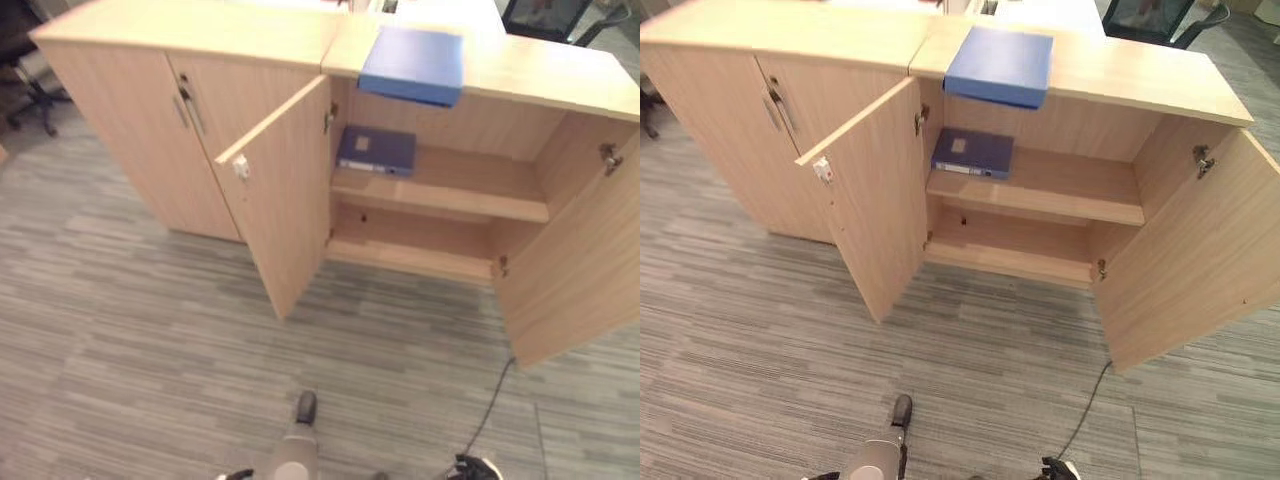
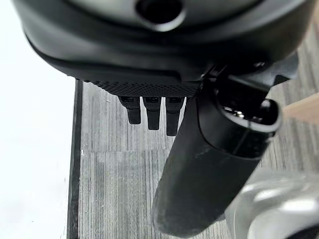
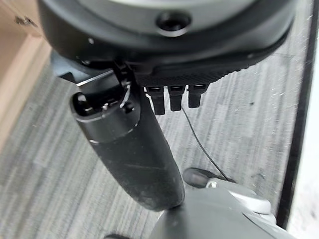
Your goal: Put the empty folder in the office cabinet
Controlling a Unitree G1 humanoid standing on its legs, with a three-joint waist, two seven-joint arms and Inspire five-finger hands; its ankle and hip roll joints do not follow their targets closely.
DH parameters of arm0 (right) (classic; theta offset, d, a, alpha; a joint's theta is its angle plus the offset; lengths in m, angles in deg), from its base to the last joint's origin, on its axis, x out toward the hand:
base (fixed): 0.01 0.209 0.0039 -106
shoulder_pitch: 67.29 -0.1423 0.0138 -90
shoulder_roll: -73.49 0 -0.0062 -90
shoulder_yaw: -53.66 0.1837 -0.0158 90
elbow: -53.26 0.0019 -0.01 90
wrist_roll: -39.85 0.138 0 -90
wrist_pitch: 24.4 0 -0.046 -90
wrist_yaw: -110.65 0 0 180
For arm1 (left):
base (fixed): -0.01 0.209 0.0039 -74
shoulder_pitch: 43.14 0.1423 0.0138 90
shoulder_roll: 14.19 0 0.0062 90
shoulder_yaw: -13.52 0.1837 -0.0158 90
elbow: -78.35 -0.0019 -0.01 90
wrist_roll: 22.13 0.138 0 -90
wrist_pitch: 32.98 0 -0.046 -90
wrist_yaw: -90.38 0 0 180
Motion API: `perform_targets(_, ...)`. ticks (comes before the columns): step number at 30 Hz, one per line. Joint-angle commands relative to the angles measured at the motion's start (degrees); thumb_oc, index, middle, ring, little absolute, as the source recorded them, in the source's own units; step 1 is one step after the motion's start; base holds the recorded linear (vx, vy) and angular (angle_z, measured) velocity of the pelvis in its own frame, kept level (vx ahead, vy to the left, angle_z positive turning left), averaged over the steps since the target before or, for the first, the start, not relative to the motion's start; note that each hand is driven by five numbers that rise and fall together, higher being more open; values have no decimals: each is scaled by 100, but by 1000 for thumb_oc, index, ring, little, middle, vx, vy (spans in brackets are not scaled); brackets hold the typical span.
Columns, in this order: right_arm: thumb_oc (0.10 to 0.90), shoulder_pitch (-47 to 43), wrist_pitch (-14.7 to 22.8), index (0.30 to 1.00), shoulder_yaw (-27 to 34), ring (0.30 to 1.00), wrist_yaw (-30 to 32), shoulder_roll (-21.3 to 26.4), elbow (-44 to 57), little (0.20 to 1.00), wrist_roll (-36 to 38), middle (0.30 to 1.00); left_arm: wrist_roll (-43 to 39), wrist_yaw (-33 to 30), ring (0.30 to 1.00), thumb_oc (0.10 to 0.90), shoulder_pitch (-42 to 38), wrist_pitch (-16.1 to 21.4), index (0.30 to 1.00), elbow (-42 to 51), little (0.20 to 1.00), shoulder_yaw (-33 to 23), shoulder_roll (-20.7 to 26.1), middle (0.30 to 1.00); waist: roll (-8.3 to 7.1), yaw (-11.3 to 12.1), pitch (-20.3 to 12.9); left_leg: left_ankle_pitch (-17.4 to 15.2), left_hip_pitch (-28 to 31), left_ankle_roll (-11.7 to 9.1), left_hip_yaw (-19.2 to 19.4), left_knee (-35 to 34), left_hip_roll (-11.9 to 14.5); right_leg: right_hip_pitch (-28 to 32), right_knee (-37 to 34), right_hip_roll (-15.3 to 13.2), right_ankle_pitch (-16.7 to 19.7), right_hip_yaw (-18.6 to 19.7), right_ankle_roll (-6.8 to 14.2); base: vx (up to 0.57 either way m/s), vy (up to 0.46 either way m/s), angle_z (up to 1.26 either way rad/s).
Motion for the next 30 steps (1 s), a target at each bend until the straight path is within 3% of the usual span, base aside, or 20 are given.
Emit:
perform_targets(1,800,-12,150,900,-99,900,-47,219,644,900,79,900,7,-127,900,800,-67,269,900,372,900,120,230,900,172,76,-194,369,-363,-182,-159,-129,180,593,284,192,-165,-294,718,204,112,-38)
perform_targets(3,800,-145,150,900,-115,900,-44,220,647,900,114,900,31,-146,900,800,-87,294,900,483,900,152,315,900,49,143,-175,115,-252,-5,-167,-113,-23,407,631,58,140,-375,945,208,96,-16)
perform_targets(4,800,-146,150,900,-115,900,-44,219,646,900,114,900,30,-146,900,800,-87,293,900,484,900,153,316,900,46,146,-177,111,-255,-2,-163,-110,-25,405,631,54,139,-373,948,198,70,-13)
perform_targets(8,800,-242,202,900,-30,900,12,191,660,900,262,900,87,-146,900,800,-17,329,900,470,900,213,384,900,-46,276,-146,-202,-141,207,-453,-12,-275,120,1104,12,808,-336,1178,160,73,-7)
perform_targets(10,800,-344,200,900,25,900,31,175,678,900,319,900,143,-155,900,800,-19,343,900,456,900,248,406,900,-2,280,-108,-291,-62,291,-443,1,-310,-119,1471,18,1269,-370,1323,148,115,9)
perform_targets(11,800,-363,203,900,39,900,43,173,683,900,330,900,173,-155,900,800,-15,341,900,457,900,271,409,900,-12,256,-80,-359,20,314,-435,-24,-364,-172,1629,-44,1332,-500,1360,179,91,5)
perform_targets(12,800,-404,210,900,41,900,45,146,697,900,322,900,237,-160,900,800,-3,344,900,453,900,311,417,900,77,269,-60,-401,164,349,-372,-126,-316,-328,1965,-116,1544,-873,1360,124,45,-1)
perform_targets(17,800,-406,187,900,-32,900,49,103,736,900,180,900,383,-139,900,800,-26,315,900,420,900,373,472,900,226,220,-3,-524,414,415,-284,-191,-255,-508,2514,-197,1750,-1333,1360,92,67,-1)
perform_targets(21,800,-358,199,900,-97,900,41,83,761,900,68,900,447,-103,900,800,-31,316,900,415,900,426,486,900,262,251,33,-609,407,432,-224,-26,-231,-447,2380,-230,1601,-1379,1360,4,3,-11)
perform_targets(23,800,-276,218,900,-108,900,31,73,749,900,79,900,470,-93,900,800,-23,359,900,438,900,454,470,900,227,228,-2,-527,371,424,-218,-62,-304,-324,1911,-80,991,-1097,1355,-24,16,-11)
perform_targets(25,800,-232,204,900,-105,900,34,118,731,900,99,900,450,-43,900,800,-113,335,900,410,900,417,480,900,201,206,-119,-460,326,312,-118,-233,-291,-103,918,-57,195,-1011,1112,35,-69,-16)
perform_targets(27,800,-237,204,900,-88,900,66,138,679,900,130,900,477,-71,900,800,-84,371,900,373,900,438,406,900,237,173,-158,-460,375,243,-115,-321,-254,-155,419,-137,216,-1061,1028,49,-183,-46)
perform_targets(30,800,-352,162,900,-96,900,58,202,626,900,173,900,504,-73,900,800,-76,328,900,273,900,517,311,900,508,-119,18,-506,705,113,-315,-425,-5,-812,459,-166,526,-1056,953,38,-208,-42)
